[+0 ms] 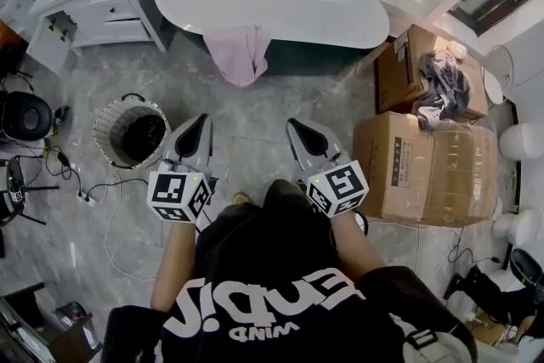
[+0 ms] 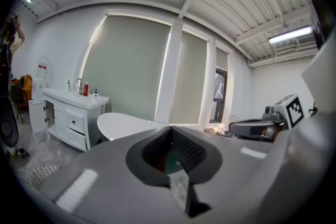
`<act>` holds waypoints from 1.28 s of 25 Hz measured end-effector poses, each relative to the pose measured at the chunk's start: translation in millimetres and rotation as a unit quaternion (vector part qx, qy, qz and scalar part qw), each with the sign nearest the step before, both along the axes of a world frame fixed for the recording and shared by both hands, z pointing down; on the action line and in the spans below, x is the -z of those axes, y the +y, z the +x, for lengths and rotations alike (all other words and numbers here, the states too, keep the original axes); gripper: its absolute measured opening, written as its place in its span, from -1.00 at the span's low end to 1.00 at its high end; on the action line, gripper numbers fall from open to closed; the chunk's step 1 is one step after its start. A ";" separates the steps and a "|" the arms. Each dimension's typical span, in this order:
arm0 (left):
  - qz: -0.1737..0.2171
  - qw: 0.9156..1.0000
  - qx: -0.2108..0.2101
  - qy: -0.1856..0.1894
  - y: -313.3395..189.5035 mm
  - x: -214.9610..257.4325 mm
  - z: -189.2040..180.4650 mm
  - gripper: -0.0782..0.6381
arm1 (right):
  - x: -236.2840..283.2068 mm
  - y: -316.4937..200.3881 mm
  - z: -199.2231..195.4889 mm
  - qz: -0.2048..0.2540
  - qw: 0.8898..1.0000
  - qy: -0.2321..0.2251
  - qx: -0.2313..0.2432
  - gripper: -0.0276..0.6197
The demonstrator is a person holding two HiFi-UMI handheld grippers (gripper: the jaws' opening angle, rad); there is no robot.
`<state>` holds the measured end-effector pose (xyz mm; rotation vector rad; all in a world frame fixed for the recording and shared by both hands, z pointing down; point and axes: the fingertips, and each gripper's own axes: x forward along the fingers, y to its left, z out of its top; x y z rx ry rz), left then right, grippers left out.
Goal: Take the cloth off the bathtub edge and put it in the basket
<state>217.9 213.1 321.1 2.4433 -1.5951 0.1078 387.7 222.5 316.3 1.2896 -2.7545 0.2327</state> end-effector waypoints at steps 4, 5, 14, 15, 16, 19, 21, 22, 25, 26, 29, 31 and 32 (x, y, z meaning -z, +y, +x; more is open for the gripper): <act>-0.004 1.000 -0.013 0.002 1.6 -6.2 -4.8 -0.80 | 2.9 2.4 0.7 0.002 1.000 0.002 -0.017 -0.90; -0.005 1.000 -0.016 0.002 0.5 -7.5 -5.6 -0.80 | 3.7 0.7 0.5 0.004 1.000 0.002 -0.021 -0.90; -0.005 1.000 -0.016 0.005 -25.6 -11.3 -11.3 -0.80 | -11.0 -27.2 -9.2 -0.006 0.999 -0.008 -0.033 -0.90; -0.006 1.000 -0.016 0.005 -30.9 -11.8 -11.5 -0.80 | -13.9 -32.8 -9.8 -0.009 0.999 -0.009 -0.034 -0.90; -0.007 1.000 -0.017 0.005 -36.0 -12.3 -11.1 -0.80 | -16.2 -38.6 -10.1 -0.011 0.999 -0.009 -0.035 -0.90; -0.013 1.000 -0.018 0.006 -51.8 -15.0 -13.1 -0.80 | -17.3 -54.9 -13.0 -0.014 0.999 -0.010 -0.031 -0.90; -0.017 1.000 -0.016 0.006 -64.3 -17.8 -15.6 -0.80 | -20.0 -65.4 -15.0 -0.017 0.999 -0.011 -0.027 -0.90; -0.019 1.000 -0.016 0.005 -71.3 -19.4 -15.9 -0.80 | -22.8 -71.6 -14.9 -0.020 0.999 -0.011 -0.026 -0.90; -0.024 0.999 -0.021 -0.001 -96.9 -23.8 -14.5 -0.80 | -28.4 -100.2 -12.0 -0.026 0.999 -0.012 -0.026 -0.90; -0.026 0.999 -0.022 -0.002 -106.1 -25.4 -14.5 -0.80 | -28.9 -111.4 -11.5 -0.027 0.999 -0.014 -0.026 -0.90; -0.035 0.999 -0.029 -0.001 -137.5 -29.9 -13.8 -0.80 | -30.8 -146.4 -13.6 -0.030 0.999 -0.013 -0.020 -0.90; -0.036 0.998 -0.041 0.000 -160.6 -29.7 -9.5 -0.80 | -29.3 -171.9 -13.3 -0.030 0.999 -0.008 -0.014 -0.90; -0.035 0.998 -0.047 0.000 -172.3 -28.3 -8.0 -0.80 | -26.7 -185.4 -12.6 -0.029 0.999 -0.008 -0.013 -0.90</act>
